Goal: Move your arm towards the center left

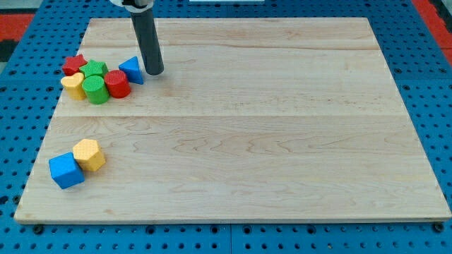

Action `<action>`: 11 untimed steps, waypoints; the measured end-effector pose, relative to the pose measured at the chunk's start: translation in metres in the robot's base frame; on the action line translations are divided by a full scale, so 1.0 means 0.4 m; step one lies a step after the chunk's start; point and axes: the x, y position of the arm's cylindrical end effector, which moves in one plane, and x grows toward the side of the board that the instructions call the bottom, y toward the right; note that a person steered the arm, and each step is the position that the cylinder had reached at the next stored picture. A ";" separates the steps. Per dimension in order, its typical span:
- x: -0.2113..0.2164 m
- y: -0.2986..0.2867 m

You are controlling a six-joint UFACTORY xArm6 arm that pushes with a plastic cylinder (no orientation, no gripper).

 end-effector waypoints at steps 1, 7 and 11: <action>-0.001 0.001; 0.251 0.070; 0.254 -0.434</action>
